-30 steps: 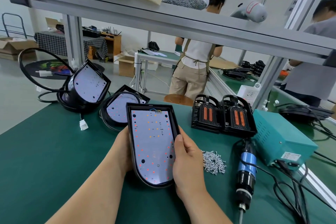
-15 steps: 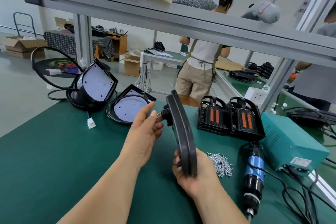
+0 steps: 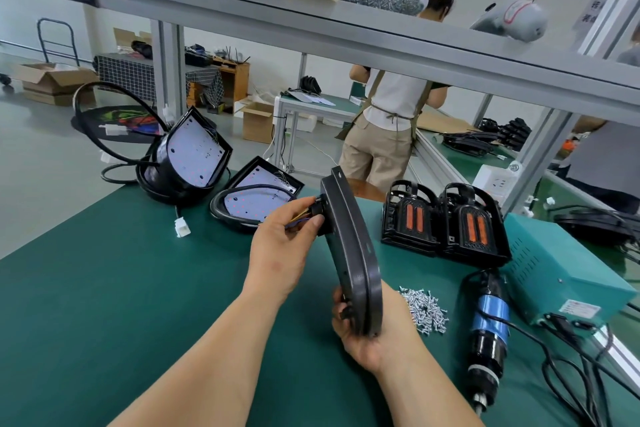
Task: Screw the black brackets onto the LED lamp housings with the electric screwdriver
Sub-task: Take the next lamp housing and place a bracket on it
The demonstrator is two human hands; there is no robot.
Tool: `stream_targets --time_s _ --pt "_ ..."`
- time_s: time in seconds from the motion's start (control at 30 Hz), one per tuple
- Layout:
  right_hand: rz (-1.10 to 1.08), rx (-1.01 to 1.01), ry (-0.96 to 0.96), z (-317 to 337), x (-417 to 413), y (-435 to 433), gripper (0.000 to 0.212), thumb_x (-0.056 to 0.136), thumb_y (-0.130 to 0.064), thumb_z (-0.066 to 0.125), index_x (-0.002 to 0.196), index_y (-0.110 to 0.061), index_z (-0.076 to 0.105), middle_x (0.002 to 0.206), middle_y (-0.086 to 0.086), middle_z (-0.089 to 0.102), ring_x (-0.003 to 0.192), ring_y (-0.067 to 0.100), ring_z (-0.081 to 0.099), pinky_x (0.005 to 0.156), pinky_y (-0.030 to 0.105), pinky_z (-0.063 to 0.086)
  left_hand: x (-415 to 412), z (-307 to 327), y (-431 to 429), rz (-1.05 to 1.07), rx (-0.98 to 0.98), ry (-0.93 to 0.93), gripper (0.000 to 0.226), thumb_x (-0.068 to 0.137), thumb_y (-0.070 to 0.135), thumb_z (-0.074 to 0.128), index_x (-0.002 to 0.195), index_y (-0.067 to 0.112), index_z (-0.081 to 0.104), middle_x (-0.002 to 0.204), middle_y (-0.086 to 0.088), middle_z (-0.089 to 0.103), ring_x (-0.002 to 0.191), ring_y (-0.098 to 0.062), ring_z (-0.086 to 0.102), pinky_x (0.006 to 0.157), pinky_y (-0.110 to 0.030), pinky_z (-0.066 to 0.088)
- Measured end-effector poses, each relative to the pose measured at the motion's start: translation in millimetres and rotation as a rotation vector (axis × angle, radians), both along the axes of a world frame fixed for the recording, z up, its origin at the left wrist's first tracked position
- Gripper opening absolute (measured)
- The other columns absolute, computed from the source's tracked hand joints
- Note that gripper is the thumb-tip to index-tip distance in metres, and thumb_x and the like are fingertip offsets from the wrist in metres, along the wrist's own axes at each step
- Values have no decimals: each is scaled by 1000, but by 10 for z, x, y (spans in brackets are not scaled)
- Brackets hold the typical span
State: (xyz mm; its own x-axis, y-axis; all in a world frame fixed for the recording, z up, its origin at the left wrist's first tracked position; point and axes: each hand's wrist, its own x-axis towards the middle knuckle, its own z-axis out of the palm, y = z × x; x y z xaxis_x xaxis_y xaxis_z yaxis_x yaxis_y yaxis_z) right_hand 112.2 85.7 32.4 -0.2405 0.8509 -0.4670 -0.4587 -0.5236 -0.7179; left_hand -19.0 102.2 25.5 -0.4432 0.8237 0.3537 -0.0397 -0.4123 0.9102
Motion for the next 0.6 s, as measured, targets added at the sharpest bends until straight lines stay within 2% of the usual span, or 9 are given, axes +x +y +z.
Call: stream_targets --time_s 0.07,0.1,0.13,0.2,0.27,0.33,0.47,0.53,0.6 --pt "-25 94 -59 -42 -44 21 37 102 -14 44 74 -18 68 54 0 59 40 13 53 35 17 39 17 1 -7 5 -29 8 31 94 6 63 101 36 70 96 14 76 92 -2 70 83 -14 51" --pt "-50 177 -81 -82 -68 30 34 104 -14 42 87 -16 71 64 0 68 49 14 61 42 21 47 26 3 -17 -29 -58 -31 26 97 10 60 104 33 71 98 11 77 93 -6 70 86 -20 53" --pt "-90 275 -115 -129 -88 36 33 106 -14 41 99 -16 73 80 0 75 64 17 69 55 27 55 31 20 -29 -99 -97 -104 22 100 18 55 108 28 73 100 6 77 94 -11 70 87 -26 55" --pt "-196 482 -255 -194 -90 40 36 107 -13 38 106 -20 73 101 -5 77 94 16 72 83 33 57 -21 52 -61 -277 -197 -303 37 103 44 43 113 25 74 107 -1 76 100 -18 72 83 -35 56" --pt "-272 640 -442 -240 -67 47 37 107 -13 37 108 -26 72 105 -13 75 101 8 69 90 31 53 -120 84 -94 -424 -263 -488 57 95 67 32 120 33 70 116 -6 74 106 -23 71 80 -38 56" --pt "-309 728 -603 -275 -39 58 36 106 -14 39 118 -28 69 110 -14 73 104 7 66 95 29 50 -186 88 -117 -536 -291 -538 72 86 78 31 124 30 69 123 -9 70 110 -26 69 81 -41 58" --pt "-299 769 -738 -311 0 101 36 104 -18 44 132 -29 63 108 -19 67 98 0 60 95 15 45 -165 53 -92 -548 -342 -530 51 81 51 60 109 12 77 118 -13 72 103 -28 72 76 -37 60" --pt "-276 813 -761 -305 7 92 36 104 -17 45 135 -26 61 119 -21 64 108 -6 57 99 8 39 -181 36 -65 -505 -412 -549 46 74 44 68 101 8 79 111 -15 74 93 -30 74 72 -37 60" --pt "-252 859 -775 -295 4 77 36 103 -15 46 133 -27 63 125 -22 64 113 -11 55 95 2 36 -201 29 -51 -468 -466 -555 41 71 42 71 91 8 81 106 -17 75 85 -32 75 64 -37 61"
